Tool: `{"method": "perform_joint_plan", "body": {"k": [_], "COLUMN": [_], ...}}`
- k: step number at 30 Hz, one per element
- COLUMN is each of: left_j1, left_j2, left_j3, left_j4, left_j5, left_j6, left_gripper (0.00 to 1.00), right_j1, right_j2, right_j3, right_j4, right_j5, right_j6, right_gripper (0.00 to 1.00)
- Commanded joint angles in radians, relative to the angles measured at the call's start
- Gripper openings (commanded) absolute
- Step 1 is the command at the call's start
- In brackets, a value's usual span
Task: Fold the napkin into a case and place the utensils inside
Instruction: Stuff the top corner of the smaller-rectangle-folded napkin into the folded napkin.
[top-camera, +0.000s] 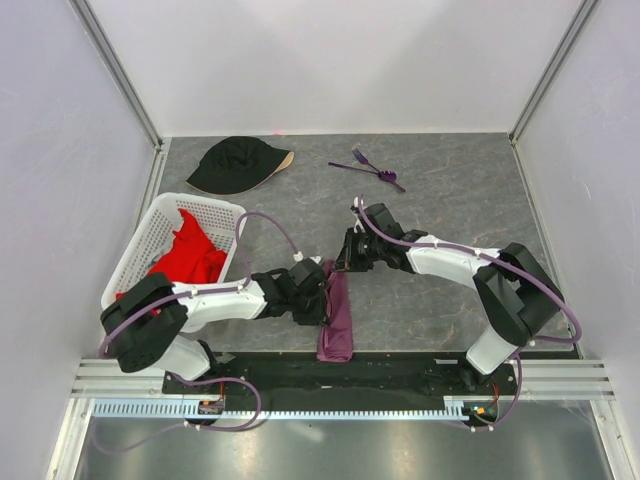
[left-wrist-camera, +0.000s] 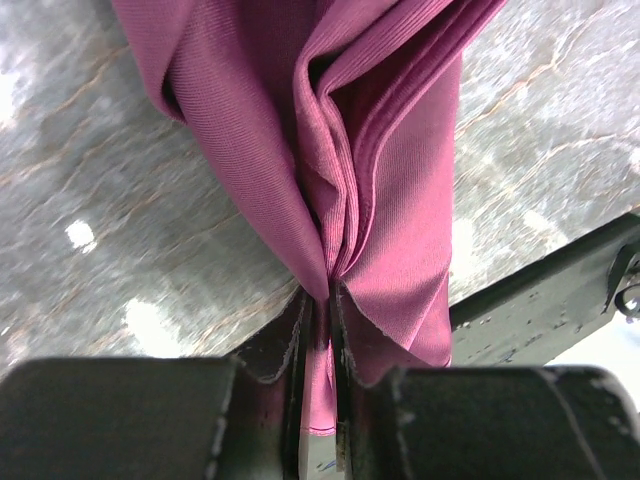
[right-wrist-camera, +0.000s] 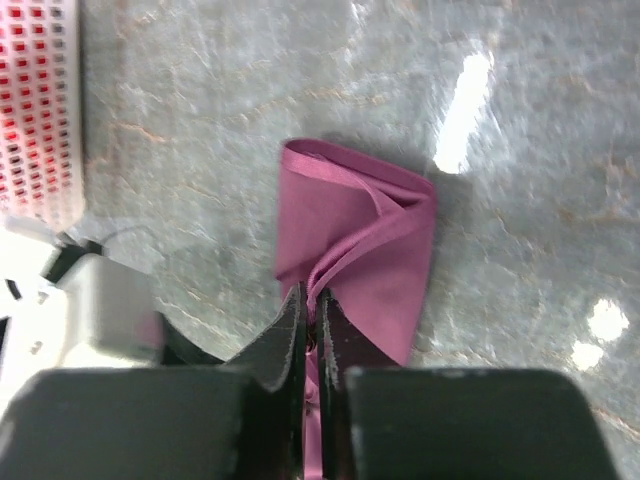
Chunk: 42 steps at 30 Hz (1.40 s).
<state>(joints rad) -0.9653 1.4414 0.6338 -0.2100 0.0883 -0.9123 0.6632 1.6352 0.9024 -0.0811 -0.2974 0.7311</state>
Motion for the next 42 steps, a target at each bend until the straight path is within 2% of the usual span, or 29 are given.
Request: {"method": "perform_joint_plan", "body": {"k": [1, 3, 6, 7, 10, 14, 18, 21, 25, 32, 42], "left_j1": [0.007, 0.017, 0.020, 0.025, 0.075, 0.233, 0.321, 0.327, 0.324, 0.271, 0.212], "left_j2": [0.062, 0.077, 0.019, -0.007, -0.123, -0.216, -0.145, -0.017, 0.101, 0.189, 0.247], "left_j3": [0.076, 0.115, 0.133, 0.130, 0.115, 0.109, 0.205, 0.309, 0.363, 0.429, 0.460], "left_j4": [0.021, 0.030, 0.026, 0.006, -0.041, -0.084, -0.091, -0.126, -0.129, -0.160, -0.215], "left_j5": [-0.013, -0.001, -0.016, -0.024, -0.053, -0.041, -0.001, 0.013, -0.008, -0.085, -0.206], "left_j6": [-0.007, -0.007, -0.010, -0.011, -0.002, 0.044, 0.122, 0.210, 0.266, 0.332, 0.329], "left_gripper": [0.16, 0.18, 0.32, 0.41, 0.50, 0.49, 0.37, 0.30, 0.28, 0.26, 0.31], "right_j1": [-0.016, -0.030, -0.043, -0.042, -0.043, -0.043, -0.045, -0.047, -0.056, -0.096, -0.100], "right_j2": [0.040, 0.074, 0.123, 0.130, 0.146, 0.172, 0.180, 0.175, 0.160, 0.152, 0.141], "right_j3": [0.096, 0.139, 0.202, 0.213, 0.228, 0.236, 0.242, 0.242, 0.228, 0.184, 0.170], "right_j4": [0.010, 0.006, -0.035, -0.057, -0.071, -0.075, -0.080, -0.085, -0.083, -0.031, -0.017], "right_j5": [-0.014, -0.022, -0.078, -0.091, -0.103, -0.143, -0.163, -0.175, -0.190, -0.269, -0.289], "right_j6": [-0.032, -0.077, -0.153, -0.168, -0.205, -0.229, -0.239, -0.228, -0.196, -0.142, -0.128], "right_gripper": [0.02, 0.00, 0.00, 0.00, 0.00, 0.00, 0.00, 0.01, 0.02, 0.03, 0.03]}}
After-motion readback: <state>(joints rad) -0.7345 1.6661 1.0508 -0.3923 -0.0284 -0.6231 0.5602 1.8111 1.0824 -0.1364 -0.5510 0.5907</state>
